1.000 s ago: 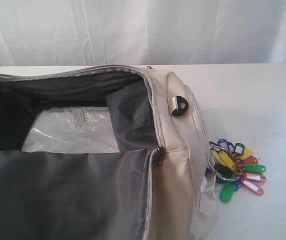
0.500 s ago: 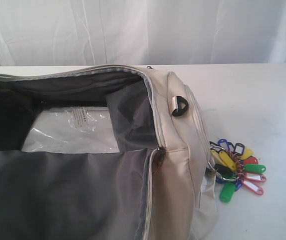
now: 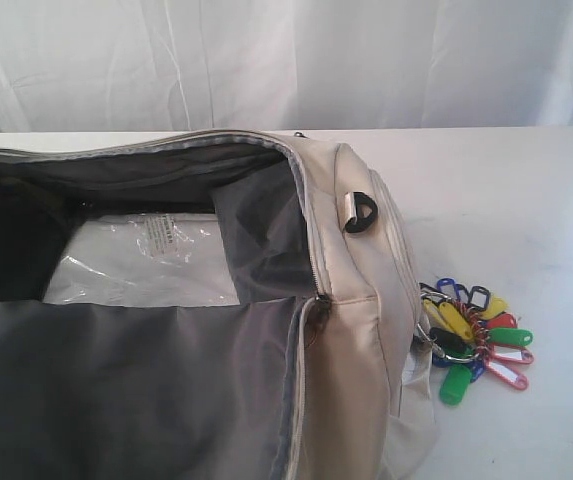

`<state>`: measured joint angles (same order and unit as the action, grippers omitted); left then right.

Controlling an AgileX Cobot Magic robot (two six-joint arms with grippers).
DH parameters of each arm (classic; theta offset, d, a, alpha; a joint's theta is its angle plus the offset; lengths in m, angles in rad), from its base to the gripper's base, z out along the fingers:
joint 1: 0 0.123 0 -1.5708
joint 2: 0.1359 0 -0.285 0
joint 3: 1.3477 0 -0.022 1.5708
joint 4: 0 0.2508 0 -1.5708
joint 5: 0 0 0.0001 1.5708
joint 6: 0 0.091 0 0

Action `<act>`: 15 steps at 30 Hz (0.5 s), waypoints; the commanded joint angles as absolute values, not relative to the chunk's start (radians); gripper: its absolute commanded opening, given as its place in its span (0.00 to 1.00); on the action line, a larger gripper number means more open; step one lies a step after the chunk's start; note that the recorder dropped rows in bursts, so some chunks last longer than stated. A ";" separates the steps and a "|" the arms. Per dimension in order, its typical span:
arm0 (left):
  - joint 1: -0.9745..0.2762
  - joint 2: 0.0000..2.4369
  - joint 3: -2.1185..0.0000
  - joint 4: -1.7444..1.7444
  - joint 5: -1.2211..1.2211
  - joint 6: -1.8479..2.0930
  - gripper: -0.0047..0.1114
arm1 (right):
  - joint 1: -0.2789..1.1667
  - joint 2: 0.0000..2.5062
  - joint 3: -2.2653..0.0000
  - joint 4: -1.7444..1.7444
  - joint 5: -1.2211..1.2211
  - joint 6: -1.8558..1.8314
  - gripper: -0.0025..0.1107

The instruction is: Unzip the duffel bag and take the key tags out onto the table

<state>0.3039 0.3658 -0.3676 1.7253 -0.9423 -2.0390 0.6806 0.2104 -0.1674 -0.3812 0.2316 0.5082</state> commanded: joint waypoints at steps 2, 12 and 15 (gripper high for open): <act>0.306 0.358 -0.362 1.722 -0.952 -2.040 0.04 | 0.680 0.206 -0.166 -0.386 0.225 0.500 0.02; 0.306 0.358 -0.362 1.722 -0.952 -2.037 0.04 | 0.680 0.206 -0.166 -0.386 0.225 0.500 0.02; 0.306 0.358 -0.362 1.707 -0.950 -2.037 0.04 | 0.680 0.206 -0.166 -0.386 0.225 0.500 0.02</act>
<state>0.3039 0.3658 -0.3676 1.7205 -0.9442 -2.0390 0.6806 0.2104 -0.1674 -0.3793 0.2316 0.5082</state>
